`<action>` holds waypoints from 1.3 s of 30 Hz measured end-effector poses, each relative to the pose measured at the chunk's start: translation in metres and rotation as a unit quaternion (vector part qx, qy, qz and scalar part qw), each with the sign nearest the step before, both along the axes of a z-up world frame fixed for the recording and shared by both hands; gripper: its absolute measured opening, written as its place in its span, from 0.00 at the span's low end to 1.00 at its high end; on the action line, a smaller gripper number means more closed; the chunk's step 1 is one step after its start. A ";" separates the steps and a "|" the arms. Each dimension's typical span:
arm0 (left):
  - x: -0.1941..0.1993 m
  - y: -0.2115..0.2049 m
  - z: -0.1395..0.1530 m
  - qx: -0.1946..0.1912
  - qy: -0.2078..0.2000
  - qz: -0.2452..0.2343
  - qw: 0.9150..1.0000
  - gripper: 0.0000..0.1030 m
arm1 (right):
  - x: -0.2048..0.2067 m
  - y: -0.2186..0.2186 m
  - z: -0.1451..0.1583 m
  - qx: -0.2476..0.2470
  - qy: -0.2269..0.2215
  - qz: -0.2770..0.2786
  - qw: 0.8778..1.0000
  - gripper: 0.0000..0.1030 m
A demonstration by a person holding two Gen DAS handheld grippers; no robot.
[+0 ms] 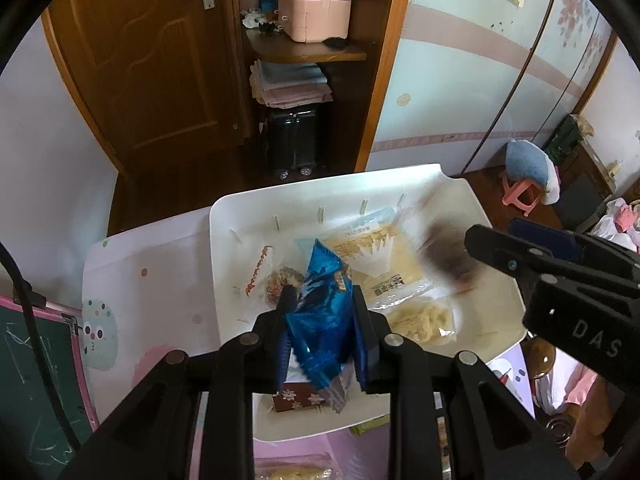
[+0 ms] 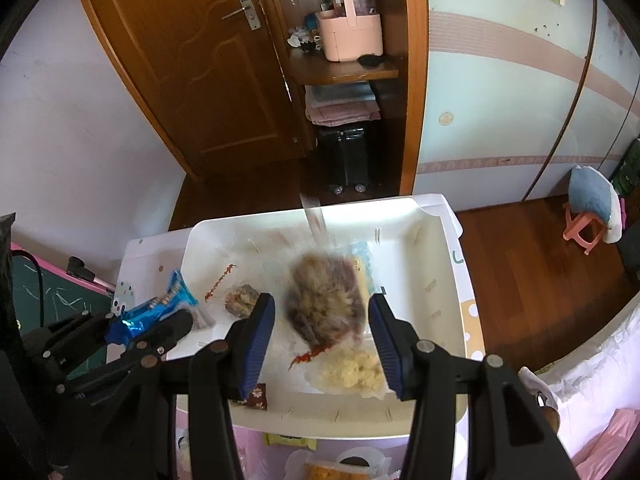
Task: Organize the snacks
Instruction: 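Carry both snacks over the white tray and open both tools, then withdraw both tools from the tray back over the snack pile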
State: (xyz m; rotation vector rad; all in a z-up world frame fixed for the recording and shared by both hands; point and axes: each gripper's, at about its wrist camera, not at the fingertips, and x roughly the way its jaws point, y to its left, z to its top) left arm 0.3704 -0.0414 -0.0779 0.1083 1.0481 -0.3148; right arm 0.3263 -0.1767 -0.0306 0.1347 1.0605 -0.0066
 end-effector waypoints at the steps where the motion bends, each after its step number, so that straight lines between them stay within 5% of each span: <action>1: 0.001 0.000 -0.001 0.001 -0.001 0.000 1.000 0.28 | 0.001 0.000 -0.001 -0.001 0.000 0.000 1.000 0.48; 3: 0.002 0.001 -0.003 0.003 -0.002 0.005 1.000 0.60 | 0.003 -0.002 -0.003 0.001 0.003 -0.005 1.000 0.48; 6: 0.000 0.005 -0.001 -0.005 -0.013 0.011 1.000 0.80 | 0.003 -0.005 -0.007 0.011 0.008 -0.012 1.000 0.50; 11: -0.001 0.005 -0.002 -0.006 -0.005 0.005 1.000 0.83 | 0.000 -0.008 -0.008 0.019 0.009 -0.016 1.000 0.62; 39: -0.057 0.012 0.034 -0.011 -0.032 0.017 0.999 0.83 | -0.046 -0.001 0.026 0.022 -0.018 -0.002 1.000 0.64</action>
